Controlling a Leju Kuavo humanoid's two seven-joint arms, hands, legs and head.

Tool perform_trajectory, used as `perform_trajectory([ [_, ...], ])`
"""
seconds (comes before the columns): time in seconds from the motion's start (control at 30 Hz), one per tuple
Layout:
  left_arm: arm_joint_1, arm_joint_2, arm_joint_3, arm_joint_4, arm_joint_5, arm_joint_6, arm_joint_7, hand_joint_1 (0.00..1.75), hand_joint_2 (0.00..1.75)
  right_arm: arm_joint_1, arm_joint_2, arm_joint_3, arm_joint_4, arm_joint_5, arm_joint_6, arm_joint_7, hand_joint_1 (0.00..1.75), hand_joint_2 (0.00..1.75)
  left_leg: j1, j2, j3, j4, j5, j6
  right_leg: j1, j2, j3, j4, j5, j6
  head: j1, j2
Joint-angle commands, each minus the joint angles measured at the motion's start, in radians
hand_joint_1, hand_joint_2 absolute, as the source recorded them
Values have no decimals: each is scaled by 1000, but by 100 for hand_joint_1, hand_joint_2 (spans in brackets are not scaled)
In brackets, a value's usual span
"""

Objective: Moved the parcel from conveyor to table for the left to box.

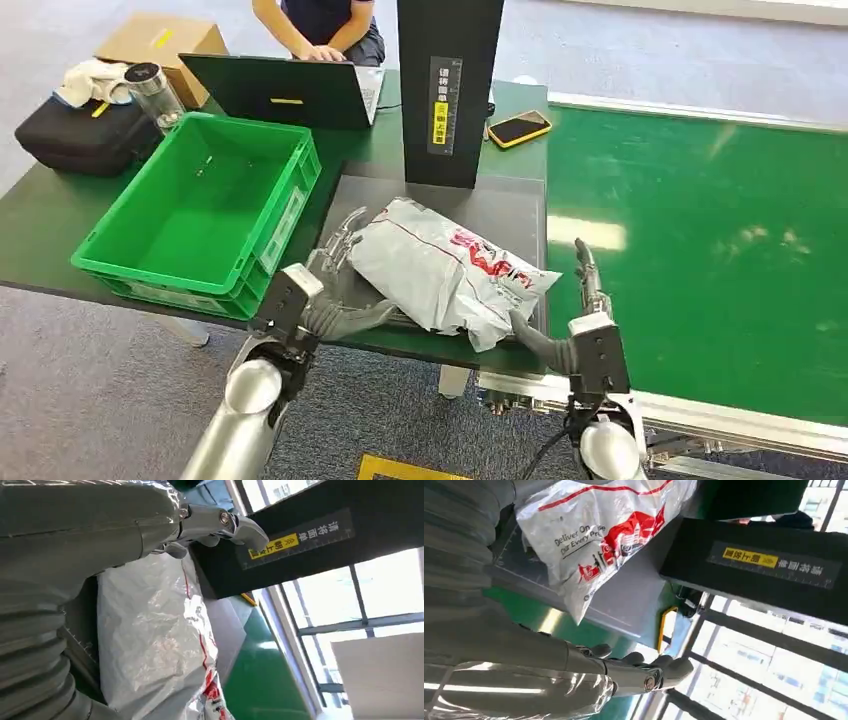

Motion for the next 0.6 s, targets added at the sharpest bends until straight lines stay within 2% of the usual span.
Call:
perform_trajectory([
  [0.03,-186,-24,-240,222,-365,236,100,0,175,39,50,-61,-11,-6,23,9,0,175,0,-6,2,-1,1,0,0,-6,4,-1,-1,-1,0,0],
  [0.27,-198,-29,-244,258,-358,256,89,0,175,40,50,-63,-15,-6,24,9,0,175,0,0,4,-2,0,0,0,0,4,-2,0,-1,1,0],
  [0.33,-249,-35,-289,324,-457,302,151,0,175,56,59,-71,-36,-24,43,15,0,175,0,-1,4,-2,0,0,0,-1,5,-2,0,-1,0,0],
  [0.47,-358,-74,-315,532,-532,287,245,0,175,112,72,-80,-109,-19,45,27,0,175,0,-5,3,-2,0,0,0,-5,4,-1,-1,-1,0,0],
  [0.6,-396,-88,-308,633,-550,256,320,0,175,126,83,-111,-131,-20,40,31,0,175,0,-3,2,-1,0,0,0,-3,3,-1,-1,-1,1,0],
])
